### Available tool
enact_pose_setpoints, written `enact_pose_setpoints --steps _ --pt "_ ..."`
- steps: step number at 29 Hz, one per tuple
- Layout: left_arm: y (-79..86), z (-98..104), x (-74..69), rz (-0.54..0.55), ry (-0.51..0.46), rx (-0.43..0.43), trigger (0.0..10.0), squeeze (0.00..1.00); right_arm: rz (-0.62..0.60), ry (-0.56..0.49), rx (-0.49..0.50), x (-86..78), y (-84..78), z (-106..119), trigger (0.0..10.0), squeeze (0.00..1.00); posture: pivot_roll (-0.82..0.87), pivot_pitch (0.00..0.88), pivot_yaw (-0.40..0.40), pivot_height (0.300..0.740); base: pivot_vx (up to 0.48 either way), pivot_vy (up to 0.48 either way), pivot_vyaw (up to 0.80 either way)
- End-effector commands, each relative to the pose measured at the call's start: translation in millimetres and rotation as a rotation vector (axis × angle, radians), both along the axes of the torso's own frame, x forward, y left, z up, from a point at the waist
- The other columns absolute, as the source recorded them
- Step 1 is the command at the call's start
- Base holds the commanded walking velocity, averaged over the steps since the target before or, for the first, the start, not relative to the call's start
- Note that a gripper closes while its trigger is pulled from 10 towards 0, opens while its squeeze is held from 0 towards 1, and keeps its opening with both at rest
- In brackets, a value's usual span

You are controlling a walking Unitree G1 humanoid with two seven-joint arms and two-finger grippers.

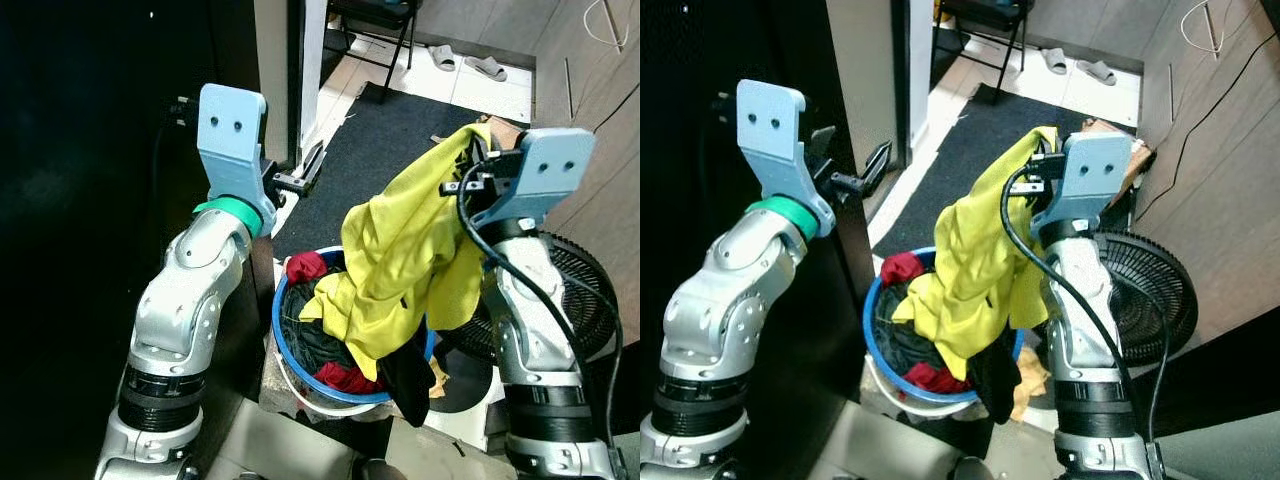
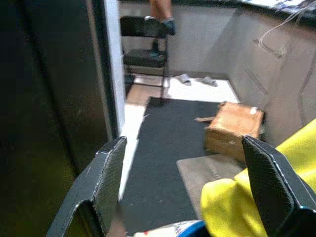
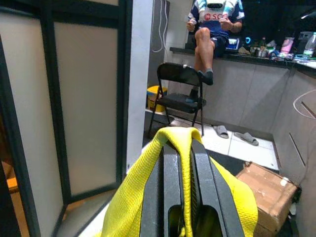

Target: Clothes washing

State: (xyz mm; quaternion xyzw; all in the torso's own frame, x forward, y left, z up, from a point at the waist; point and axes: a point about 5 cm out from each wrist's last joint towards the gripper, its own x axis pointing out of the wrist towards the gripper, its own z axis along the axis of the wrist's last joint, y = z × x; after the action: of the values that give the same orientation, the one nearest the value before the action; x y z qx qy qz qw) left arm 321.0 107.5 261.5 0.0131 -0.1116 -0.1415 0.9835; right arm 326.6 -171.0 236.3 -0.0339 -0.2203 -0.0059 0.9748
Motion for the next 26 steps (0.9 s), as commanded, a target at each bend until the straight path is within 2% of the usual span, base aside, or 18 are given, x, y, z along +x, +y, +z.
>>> enact_pose_setpoints --steps 1,11,15,17,23,26 --pt "11.1 -17 4.4 0.047 0.033 0.026 10.0 0.00 -0.013 0.041 -0.034 1.2 -3.7 -13 10.0 0.08 0.00 0.056 -0.026 0.740 0.000 0.000 0.00" --pt "16.5 -26 8.7 0.060 0.057 0.026 10.0 0.00 -0.027 0.092 -0.066 3.9 -6.8 -28 10.0 0.02 -0.01 0.053 -0.028 0.740 0.000 0.000 0.00" --pt "17.3 -31 11.7 0.066 0.077 0.023 10.0 0.00 -0.017 0.138 -0.066 4.3 -7.2 -42 10.0 0.02 -0.01 0.052 -0.027 0.740 0.000 0.000 0.00" --pt "19.3 -41 13.6 0.078 0.100 0.033 10.0 0.00 -0.016 0.181 -0.070 1.9 -7.0 -57 10.0 0.02 -0.01 0.056 -0.025 0.740 0.000 0.000 0.00" --pt "19.0 -42 13.3 0.078 0.103 0.034 10.0 0.00 -0.020 0.184 -0.070 0.5 -7.6 -59 10.0 0.02 -0.01 0.057 -0.025 0.740 0.000 0.000 0.00" --pt "13.9 -38 13.2 0.063 0.082 0.027 10.0 0.00 -0.037 0.170 -0.063 0.6 -12.2 -56 10.0 0.02 -0.02 0.062 -0.021 0.740 0.000 0.000 -0.30"
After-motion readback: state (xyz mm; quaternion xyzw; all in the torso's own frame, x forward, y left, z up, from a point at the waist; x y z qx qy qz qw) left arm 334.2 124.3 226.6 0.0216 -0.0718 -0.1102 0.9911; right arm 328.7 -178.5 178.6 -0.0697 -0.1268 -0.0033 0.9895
